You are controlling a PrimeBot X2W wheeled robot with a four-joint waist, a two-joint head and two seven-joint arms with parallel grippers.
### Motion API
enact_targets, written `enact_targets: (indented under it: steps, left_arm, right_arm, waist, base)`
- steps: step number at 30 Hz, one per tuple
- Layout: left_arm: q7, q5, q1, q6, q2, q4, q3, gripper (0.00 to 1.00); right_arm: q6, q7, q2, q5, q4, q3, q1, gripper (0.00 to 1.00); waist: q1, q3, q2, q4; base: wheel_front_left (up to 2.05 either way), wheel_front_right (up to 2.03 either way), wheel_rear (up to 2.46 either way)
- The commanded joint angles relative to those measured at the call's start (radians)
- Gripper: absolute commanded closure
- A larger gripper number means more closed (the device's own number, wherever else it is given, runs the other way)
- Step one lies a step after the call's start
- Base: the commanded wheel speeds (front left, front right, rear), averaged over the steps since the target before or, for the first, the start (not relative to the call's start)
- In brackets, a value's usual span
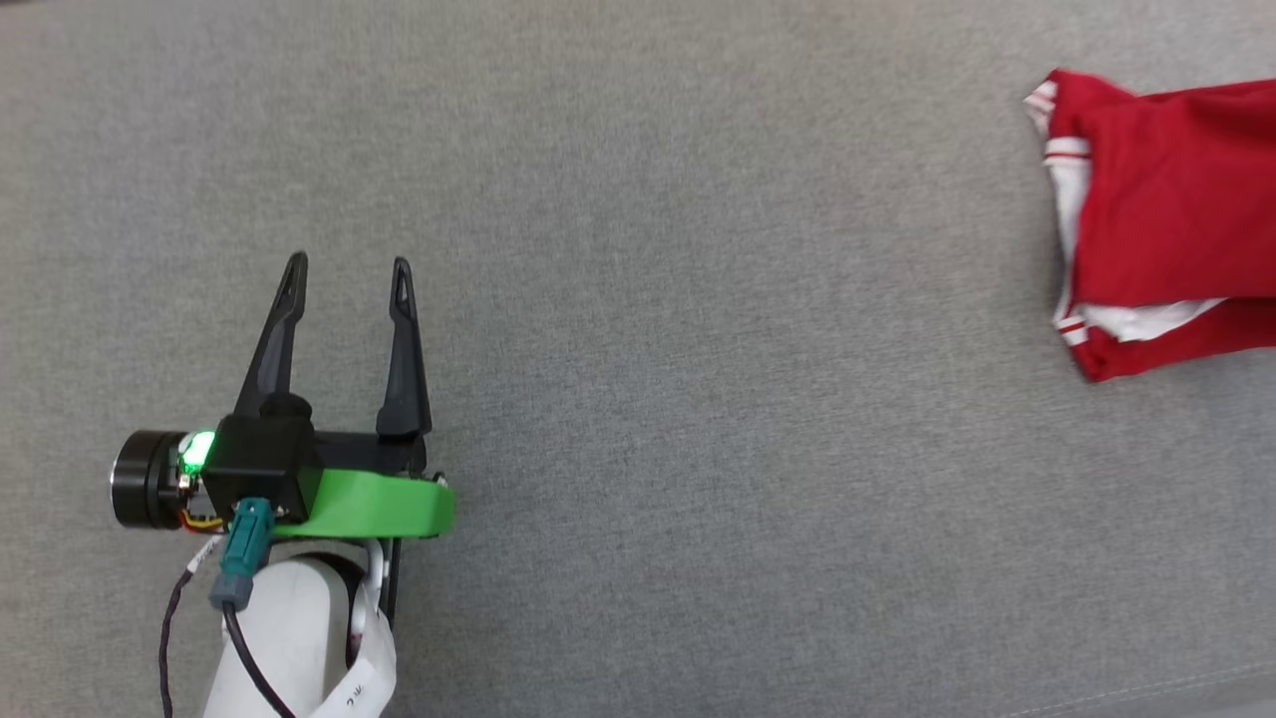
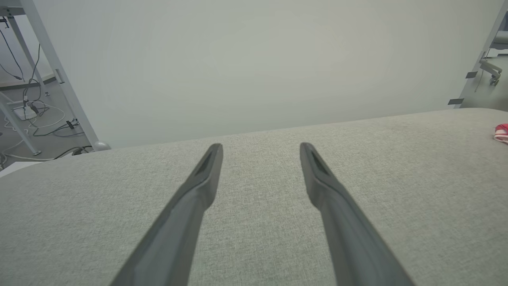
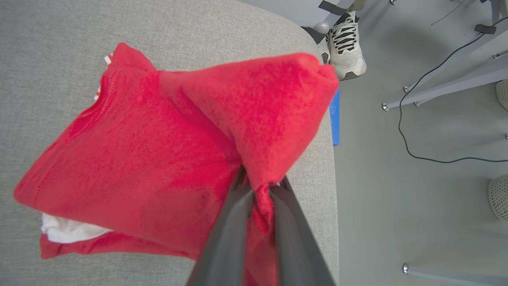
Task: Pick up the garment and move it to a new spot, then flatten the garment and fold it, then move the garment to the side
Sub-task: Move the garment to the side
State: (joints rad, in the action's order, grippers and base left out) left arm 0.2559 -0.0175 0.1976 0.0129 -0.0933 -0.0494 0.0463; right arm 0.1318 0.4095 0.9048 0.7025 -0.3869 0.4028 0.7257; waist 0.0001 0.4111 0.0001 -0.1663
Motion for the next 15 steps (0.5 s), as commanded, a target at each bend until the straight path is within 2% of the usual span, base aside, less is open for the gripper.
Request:
enact_targets:
  steps: [1,10,15]
  left_arm:
    - [0.006,0.008,0.026,-0.004,-0.006,-0.01,0.001,0.0]
    - [0.006,0.009,0.073,-0.003,-0.008,-0.038,0.009,0.0]
    - [0.006,0.006,0.078,0.003,-0.006,-0.036,0.009,0.0]
  right_arm:
    - [-0.001,0.004,0.009,-0.011,-0.027,-0.01,0.029,1.0]
    - [-0.001,-0.011,0.054,-0.057,-0.22,-0.098,0.132,1.0]
    - [-0.001,-0.042,0.039,-0.075,-0.286,-0.12,0.163,1.0]
  waist:
    - [-0.0001,0.111,-0.0001,0.024]
    - [-0.0001,0.183,-0.0001,0.053]
    - [-0.0001,0.181,-0.0001,0.057]
  base:
    - [0.0,0.0,0.0]
    - [0.0,0.0,0.0]
    - [0.0,0.0,0.0]
